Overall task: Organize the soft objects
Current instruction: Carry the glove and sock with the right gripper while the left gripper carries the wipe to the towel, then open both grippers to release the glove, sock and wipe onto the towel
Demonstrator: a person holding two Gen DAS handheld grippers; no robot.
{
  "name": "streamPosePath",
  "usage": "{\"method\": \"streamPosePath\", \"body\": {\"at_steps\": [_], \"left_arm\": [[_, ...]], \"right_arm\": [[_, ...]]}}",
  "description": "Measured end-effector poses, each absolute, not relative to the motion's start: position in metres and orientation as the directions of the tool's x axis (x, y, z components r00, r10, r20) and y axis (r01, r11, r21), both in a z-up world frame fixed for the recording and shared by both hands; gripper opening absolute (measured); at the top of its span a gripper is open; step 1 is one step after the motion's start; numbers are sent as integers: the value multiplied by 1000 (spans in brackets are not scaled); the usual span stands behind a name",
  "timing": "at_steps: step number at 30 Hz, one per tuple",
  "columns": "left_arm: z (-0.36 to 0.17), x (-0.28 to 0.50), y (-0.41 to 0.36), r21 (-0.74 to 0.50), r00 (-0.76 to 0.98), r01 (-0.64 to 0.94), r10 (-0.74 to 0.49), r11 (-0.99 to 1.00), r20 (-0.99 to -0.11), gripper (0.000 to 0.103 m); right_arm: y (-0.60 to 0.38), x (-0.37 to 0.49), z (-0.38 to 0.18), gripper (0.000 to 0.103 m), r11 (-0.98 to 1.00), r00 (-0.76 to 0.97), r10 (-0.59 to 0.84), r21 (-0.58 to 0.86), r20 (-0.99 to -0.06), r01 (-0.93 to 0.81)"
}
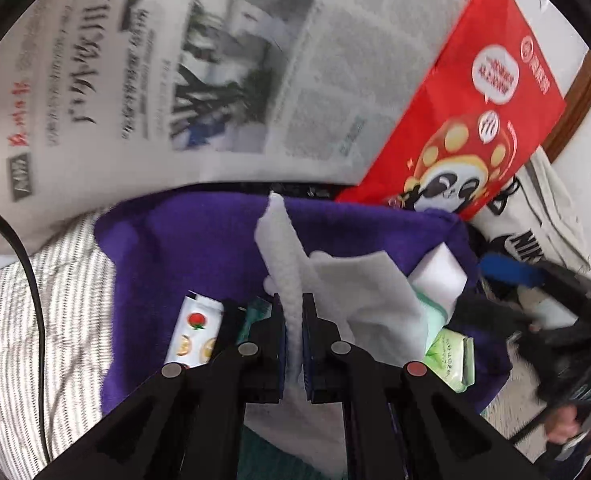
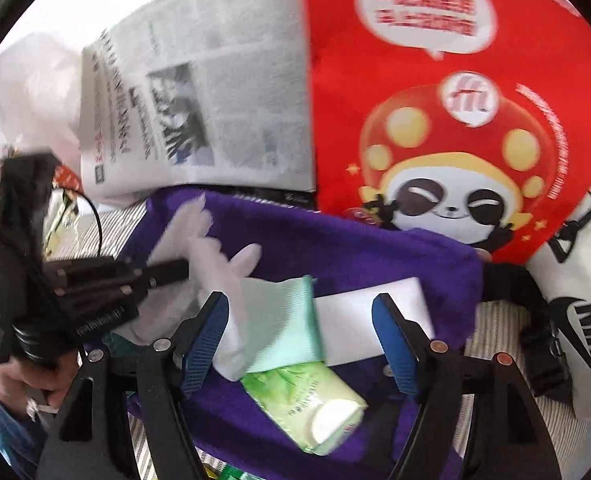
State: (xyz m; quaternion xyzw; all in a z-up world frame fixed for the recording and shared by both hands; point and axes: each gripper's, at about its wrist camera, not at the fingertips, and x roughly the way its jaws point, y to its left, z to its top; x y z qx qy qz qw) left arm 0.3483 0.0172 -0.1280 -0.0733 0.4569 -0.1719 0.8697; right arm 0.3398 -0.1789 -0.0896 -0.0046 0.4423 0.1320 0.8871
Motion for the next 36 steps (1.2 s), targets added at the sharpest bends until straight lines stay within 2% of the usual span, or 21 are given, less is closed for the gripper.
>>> {"method": "streamPosePath", "body": {"at_steps": [8, 11, 12, 13, 15, 20, 22, 28, 32, 36], "left_arm": [[-134, 347, 1, -236, 488, 254, -335, 938, -806, 10], [-129, 345, 1, -239, 482, 265, -343, 934, -806, 26], [-127, 343, 1, -242, 480, 276, -352, 930, -803, 36], [-124, 341, 0, -240, 482, 286, -356, 928, -801, 49], [-118, 337, 2, -244, 476, 320, -378, 916, -794, 62], [-97, 322, 2, -157, 515, 333, -319, 930, -796, 63], [-91, 315, 5, -106, 538, 309, -265, 945, -800, 71], [-93, 283, 31, -21, 534, 254, -159, 967, -831, 71], [-85, 259, 55, -56, 540, 227, -174, 972, -823, 71], [-76, 229, 60, -77, 544, 267, -216, 961, -811, 71]], "right_arm": [[-198, 342, -77, 74, 968, 593, 246, 166, -767, -187], [-198, 340, -79, 74, 969, 596, 244, 163, -765, -188], [-199, 338, -78, 74, 969, 599, 243, 160, -763, -188], [-202, 336, -75, 74, 969, 605, 241, 157, -759, -189], [-203, 332, -72, 74, 970, 613, 239, 154, -753, -189], [-208, 319, -57, 74, 964, 638, 259, 160, -725, -210], [-208, 316, -54, 74, 965, 645, 258, 155, -720, -213], [-208, 307, -46, 74, 960, 643, 278, 185, -713, -210], [-195, 296, -38, 74, 960, 646, 273, 155, -713, -234], [-183, 280, -39, 74, 963, 642, 250, 120, -725, -240]]}}
